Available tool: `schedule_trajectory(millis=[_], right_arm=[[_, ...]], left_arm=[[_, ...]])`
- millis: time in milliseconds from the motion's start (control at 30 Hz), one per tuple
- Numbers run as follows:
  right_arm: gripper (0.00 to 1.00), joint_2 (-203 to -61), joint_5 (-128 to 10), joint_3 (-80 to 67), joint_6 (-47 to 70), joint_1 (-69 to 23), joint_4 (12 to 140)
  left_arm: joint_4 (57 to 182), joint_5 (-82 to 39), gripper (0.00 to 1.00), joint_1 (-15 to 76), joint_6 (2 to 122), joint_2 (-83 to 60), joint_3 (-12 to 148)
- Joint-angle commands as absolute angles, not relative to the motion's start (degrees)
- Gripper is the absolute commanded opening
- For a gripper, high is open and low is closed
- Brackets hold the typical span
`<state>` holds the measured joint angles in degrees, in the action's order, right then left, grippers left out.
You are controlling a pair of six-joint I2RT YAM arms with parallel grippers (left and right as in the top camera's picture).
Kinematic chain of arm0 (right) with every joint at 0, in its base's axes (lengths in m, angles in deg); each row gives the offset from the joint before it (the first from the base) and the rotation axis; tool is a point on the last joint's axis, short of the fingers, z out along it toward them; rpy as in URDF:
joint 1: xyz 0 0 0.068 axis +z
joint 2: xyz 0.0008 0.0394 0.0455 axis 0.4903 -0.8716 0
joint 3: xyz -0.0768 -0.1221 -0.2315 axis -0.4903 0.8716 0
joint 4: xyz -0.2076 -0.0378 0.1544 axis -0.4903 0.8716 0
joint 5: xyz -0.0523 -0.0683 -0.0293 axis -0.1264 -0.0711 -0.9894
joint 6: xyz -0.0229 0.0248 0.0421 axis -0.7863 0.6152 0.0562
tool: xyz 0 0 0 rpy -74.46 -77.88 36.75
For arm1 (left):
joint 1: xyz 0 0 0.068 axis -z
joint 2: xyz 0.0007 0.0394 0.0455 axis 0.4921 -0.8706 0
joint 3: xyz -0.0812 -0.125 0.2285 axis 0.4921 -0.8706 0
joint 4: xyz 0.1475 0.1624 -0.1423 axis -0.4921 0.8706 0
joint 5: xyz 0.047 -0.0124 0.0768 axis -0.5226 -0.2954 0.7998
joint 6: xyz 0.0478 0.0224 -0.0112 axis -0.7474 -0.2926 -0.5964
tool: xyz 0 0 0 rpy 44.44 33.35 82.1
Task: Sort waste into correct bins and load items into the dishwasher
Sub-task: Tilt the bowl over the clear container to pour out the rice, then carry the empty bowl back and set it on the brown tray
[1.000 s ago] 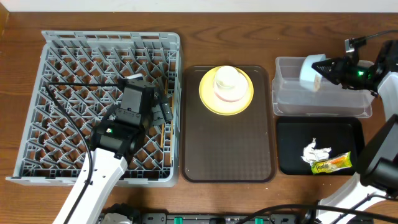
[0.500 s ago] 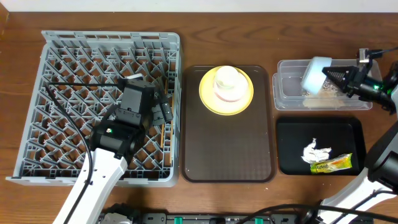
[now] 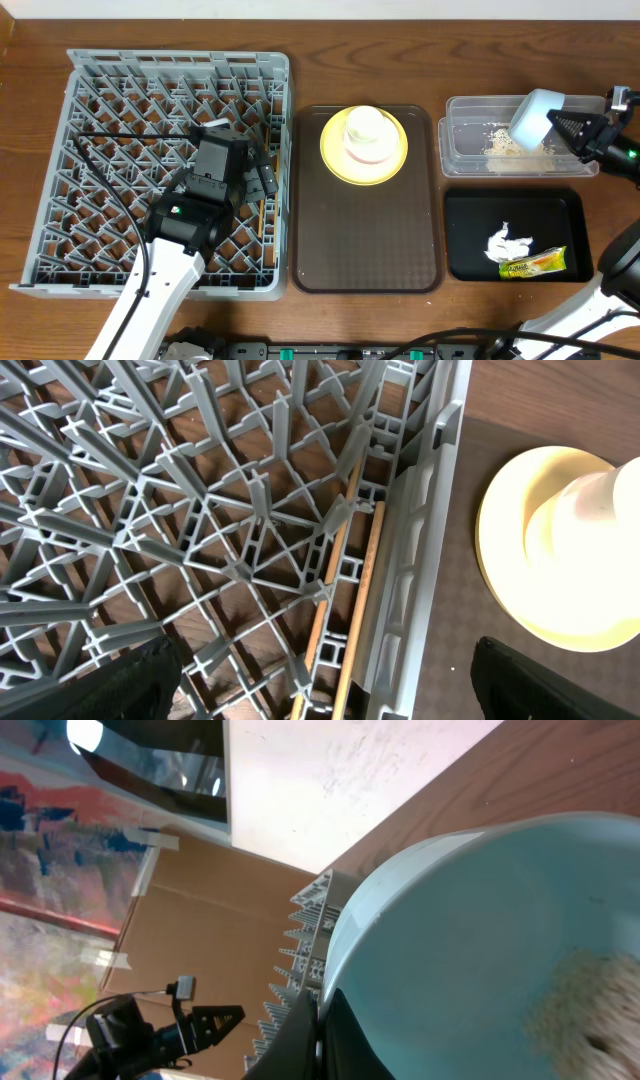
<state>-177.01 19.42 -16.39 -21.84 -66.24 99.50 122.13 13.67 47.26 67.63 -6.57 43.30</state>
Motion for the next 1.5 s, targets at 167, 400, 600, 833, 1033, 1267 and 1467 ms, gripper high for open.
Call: schedule_trajectory(millis=[167,400,600,833,1033,1267,1467], right_arm=[[0.01,-176.8,22.1,-17.3,-19.0,-66.5,100.8],[0.01,-176.7,22.1,-17.3,-11.2,-66.5,96.7],[0.01,-176.5,22.1,-17.3,-4.6,-66.5,88.5],[0.01,-176.4,22.1,-17.3,-1.2,-66.1,85.9],[0.01,-176.4,22.1,-17.3,0.8,-65.8,85.1],[0.01,-176.2,22.1,-17.5,28.8,-64.0,67.2],[0.01,-171.2,22.2,-18.3,52.0,-60.8,40.0]], left_arm=[[122.3,13.5,0.93,47.0,67.7,-6.3,44.1],[122.3,13.5,0.93,47.0,67.7,-6.3,44.1],[122.3,13.5,0.93,47.0,67.7,-6.3,44.1],[122.3,13.5,0.94,47.0,67.7,-6.3,44.1],[122.3,13.5,0.94,47.0,67.7,-6.3,44.1],[122.3,13.5,0.93,47.0,67.7,-6.3,44.1],[122.3,13.5,0.93,47.0,67.7,-6.3,44.1]])
